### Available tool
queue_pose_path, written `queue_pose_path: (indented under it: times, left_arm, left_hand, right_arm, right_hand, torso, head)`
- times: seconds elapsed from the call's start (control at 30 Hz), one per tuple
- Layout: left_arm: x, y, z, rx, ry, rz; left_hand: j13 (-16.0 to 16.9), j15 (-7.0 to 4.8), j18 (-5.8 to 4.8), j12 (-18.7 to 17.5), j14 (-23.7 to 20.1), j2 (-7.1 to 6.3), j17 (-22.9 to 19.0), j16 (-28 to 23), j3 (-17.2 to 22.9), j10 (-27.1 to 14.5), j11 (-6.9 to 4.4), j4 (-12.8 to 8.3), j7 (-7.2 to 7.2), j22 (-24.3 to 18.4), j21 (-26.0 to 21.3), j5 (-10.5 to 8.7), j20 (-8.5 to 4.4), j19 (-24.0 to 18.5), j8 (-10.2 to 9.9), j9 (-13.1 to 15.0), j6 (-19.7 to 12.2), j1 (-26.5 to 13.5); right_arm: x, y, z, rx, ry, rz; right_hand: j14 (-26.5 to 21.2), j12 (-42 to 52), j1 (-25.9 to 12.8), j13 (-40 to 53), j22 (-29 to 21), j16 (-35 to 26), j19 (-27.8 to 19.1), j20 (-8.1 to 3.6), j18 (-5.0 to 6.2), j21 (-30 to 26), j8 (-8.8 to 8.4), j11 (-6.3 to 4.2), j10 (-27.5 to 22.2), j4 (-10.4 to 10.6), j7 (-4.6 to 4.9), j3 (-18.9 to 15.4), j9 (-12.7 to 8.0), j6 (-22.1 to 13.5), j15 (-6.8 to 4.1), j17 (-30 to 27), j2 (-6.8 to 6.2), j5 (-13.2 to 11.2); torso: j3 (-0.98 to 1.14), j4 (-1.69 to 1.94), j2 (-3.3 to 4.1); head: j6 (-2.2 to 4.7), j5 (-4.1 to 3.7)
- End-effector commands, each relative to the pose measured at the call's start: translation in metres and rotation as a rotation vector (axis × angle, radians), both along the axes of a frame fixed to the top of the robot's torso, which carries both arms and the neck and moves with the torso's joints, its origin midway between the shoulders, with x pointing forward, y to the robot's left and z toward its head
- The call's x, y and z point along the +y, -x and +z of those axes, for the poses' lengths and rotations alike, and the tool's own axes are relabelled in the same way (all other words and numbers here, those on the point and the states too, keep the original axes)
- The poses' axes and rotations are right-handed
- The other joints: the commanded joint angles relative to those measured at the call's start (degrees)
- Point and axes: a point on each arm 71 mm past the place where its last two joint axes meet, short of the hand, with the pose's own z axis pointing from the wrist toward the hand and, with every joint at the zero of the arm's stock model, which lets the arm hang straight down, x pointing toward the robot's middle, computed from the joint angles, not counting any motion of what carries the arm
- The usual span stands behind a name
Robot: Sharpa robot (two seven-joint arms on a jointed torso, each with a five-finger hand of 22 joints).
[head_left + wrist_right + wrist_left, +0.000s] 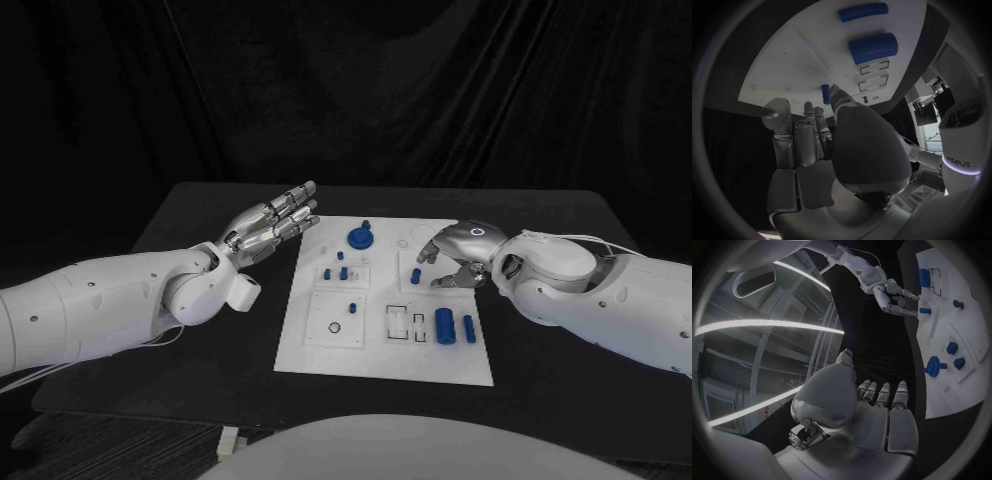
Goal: Assemble the parts on the task board
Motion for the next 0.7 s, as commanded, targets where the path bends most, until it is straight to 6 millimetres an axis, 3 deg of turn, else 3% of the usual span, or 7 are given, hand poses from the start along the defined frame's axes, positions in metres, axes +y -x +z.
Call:
queue_pose_path:
  times: [0.03, 0.4, 0.7]
  left_arm:
    - [-0.001, 0.0, 0.004, -0.039, 0.041, 0.003]
    - [-0.001, 0.0, 0.003, -0.035, 0.041, -0.001]
    - [-0.002, 0.0, 0.003, -0.032, 0.042, -0.004]
  left_hand:
    - [-0.05, 0.32, 0.45, -0.2, -0.12, 0.09, -0.09, -0.21, 0.25, -0.11, -0.34, -0.14, -0.21, 0.07, -0.03, 0.23, 0.49, 0.01, 0.24, 0.06, 0.0, 0.71]
    - [-0.05, 0.32, 0.46, -0.2, -0.12, 0.12, -0.09, -0.21, 0.43, -0.11, -0.17, -0.34, 0.0, 0.07, -0.03, 0.72, 0.55, 0.02, 0.28, 0.1, 0.15, 1.07]
    - [-0.05, 0.34, 0.47, -0.2, -0.12, 0.15, -0.09, -0.21, 0.6, -0.11, 0.04, -0.56, 0.18, 0.06, -0.03, 1.14, 0.61, 0.02, 0.29, 0.11, 0.21, 1.38]
  right_arm:
    - [0.003, -0.001, -0.001, -0.025, -0.035, 0.024]
    - [0.014, -0.005, -0.016, -0.01, -0.03, 0.038]
    - [0.022, -0.008, -0.023, 0.004, -0.029, 0.05]
  right_hand:
    - [2.76, -0.68, 0.7, -0.08, 6.3, 0.38, 0.24, 0.29, -1.02, 0.23, -0.41, 0.08, 0.57, -0.54, 0.12, 0.14, -0.12, -0.94, 0.4, 3.38, -0.01, 0.92]
    - [2.8, -1.58, 0.73, -0.1, 6.35, 0.5, 0.29, 0.51, -1.07, 0.49, -0.04, 0.21, 1.22, -0.88, -0.09, 0.59, 0.06, -1.16, 0.69, 3.5, 0.59, 1.9]
    - [2.95, -2.41, -0.33, 0.03, 6.44, 0.9, 0.42, 0.77, -1.06, 1.13, 2.73, 0.07, 5.06, -1.31, 0.47, 1.52, 1.32, 4.73, 0.83, 3.89, 1.58, 2.2]
  torso:
    - [0.0, 0.0, 0.03]
    - [0.01, 0.0, 0.03]
    - [0.01, -0.01, 0.0]
  head:
    - [-0.01, -0.08]
    - [-0.01, -0.2]
    - [-0.01, -0.12]
